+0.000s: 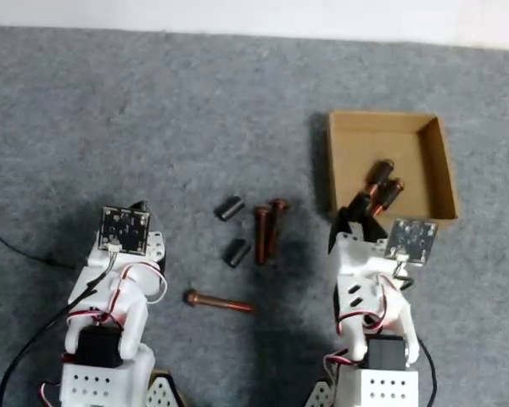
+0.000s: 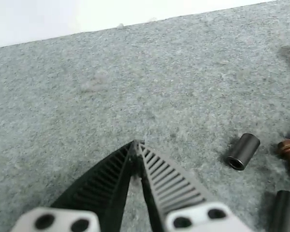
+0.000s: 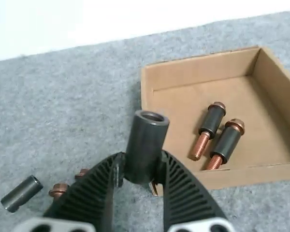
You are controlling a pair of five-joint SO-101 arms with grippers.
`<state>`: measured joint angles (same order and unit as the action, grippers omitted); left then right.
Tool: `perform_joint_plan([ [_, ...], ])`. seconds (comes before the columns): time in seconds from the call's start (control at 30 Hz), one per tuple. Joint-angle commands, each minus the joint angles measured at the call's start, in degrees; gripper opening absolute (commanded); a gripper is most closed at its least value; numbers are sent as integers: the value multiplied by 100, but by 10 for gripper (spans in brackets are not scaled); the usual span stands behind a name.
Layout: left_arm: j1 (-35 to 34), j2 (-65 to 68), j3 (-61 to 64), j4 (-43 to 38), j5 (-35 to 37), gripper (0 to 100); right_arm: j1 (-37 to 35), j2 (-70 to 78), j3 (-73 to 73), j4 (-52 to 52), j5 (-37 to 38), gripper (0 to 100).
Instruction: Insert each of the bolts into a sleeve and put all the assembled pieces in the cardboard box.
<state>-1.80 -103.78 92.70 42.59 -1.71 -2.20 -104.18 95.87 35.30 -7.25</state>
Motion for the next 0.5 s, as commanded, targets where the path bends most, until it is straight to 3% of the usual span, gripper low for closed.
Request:
perform_joint_plan([
  [0.0, 75, -75, -189, -123, 26, 7, 48, -119, 312, -136, 44, 5],
  [0.27, 330, 127, -1103, -105, 44, 7, 31, -119, 312, -145, 44, 5],
  [0.47, 848, 2018, -1578, -668, 26, 8, 22, -119, 321, -145, 44, 5],
])
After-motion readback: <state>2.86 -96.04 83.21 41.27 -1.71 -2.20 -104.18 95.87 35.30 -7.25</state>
